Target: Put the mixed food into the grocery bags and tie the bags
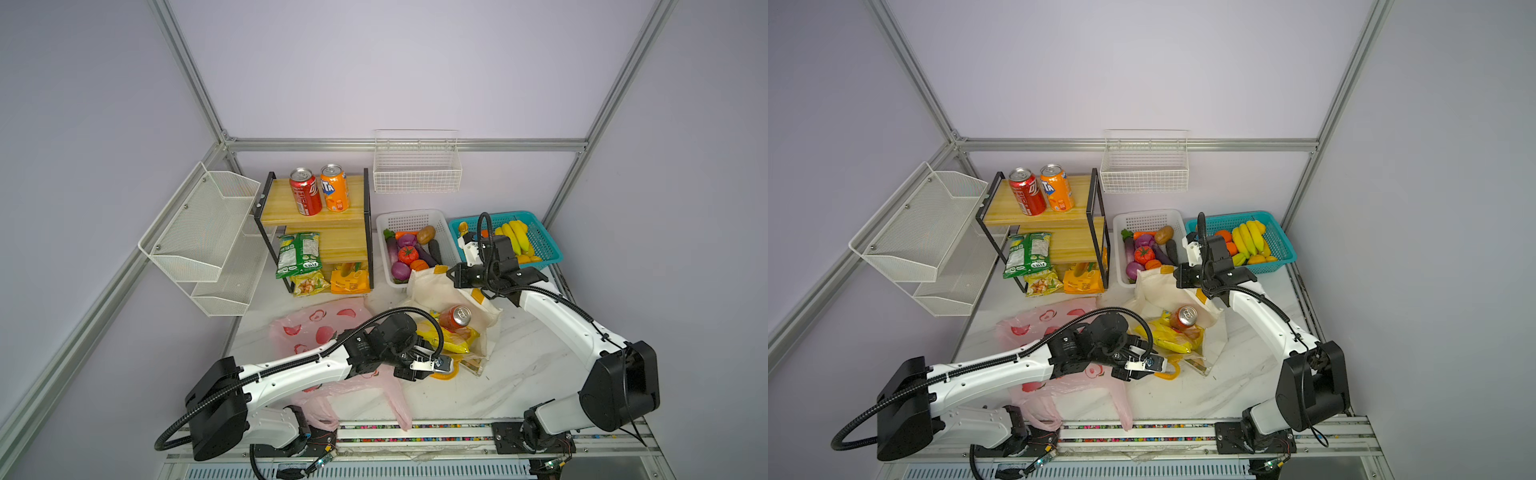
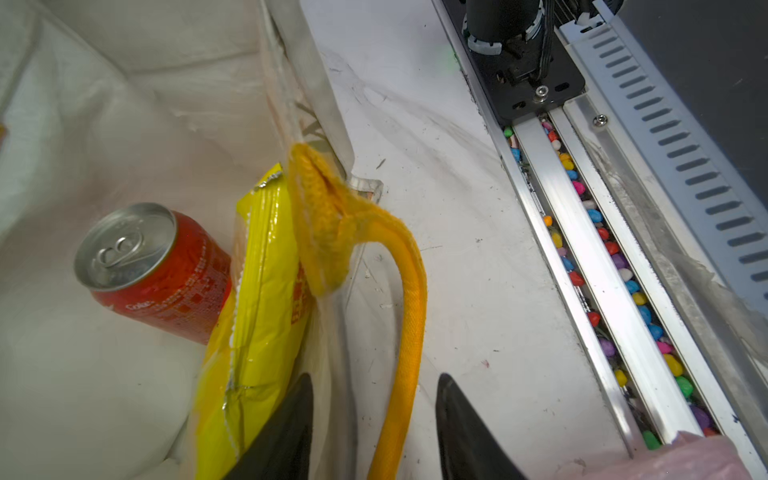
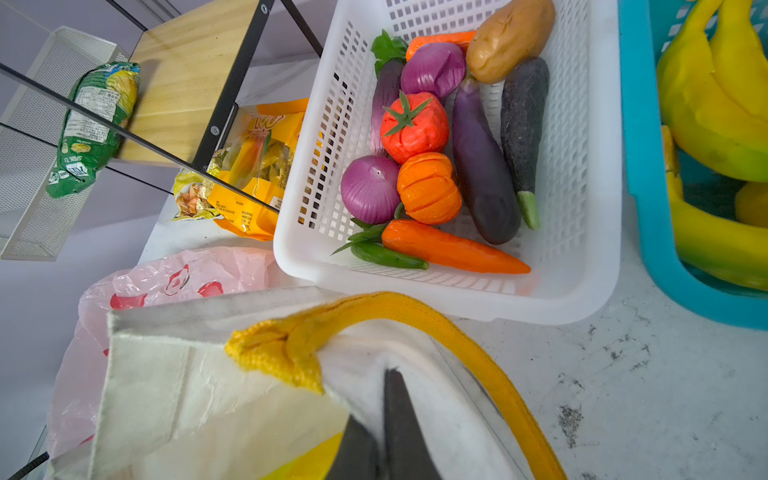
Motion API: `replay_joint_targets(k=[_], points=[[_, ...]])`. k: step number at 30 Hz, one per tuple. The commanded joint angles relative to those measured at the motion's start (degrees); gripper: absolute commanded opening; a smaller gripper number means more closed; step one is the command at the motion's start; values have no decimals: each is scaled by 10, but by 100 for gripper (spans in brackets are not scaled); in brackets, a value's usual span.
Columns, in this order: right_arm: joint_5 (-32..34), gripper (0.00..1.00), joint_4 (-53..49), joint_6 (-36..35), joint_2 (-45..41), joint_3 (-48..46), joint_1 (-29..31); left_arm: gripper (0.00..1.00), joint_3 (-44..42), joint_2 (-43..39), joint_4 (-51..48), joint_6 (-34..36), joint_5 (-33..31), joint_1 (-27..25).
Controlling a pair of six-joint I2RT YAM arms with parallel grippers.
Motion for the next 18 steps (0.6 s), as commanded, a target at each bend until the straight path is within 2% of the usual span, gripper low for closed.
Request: replay_joint_targets(k=[1,3,7,13,18], points=[[12,4,4,-8,-1,3,-6,36,44,4,33,14,17,-2],[12,4,4,-9,0,4,-6,28,41,5,39,13,15,-3],[10,4,4,-9,2,6,-6,2,35,-1,56,9,0,-3],[27,5,-9,-14,-20,2,-6,0,45,-41,61,-42,5,-3],[19,5,-6,-15,-35,-9,-2,0,30,-81,105,-87,-2,-3]])
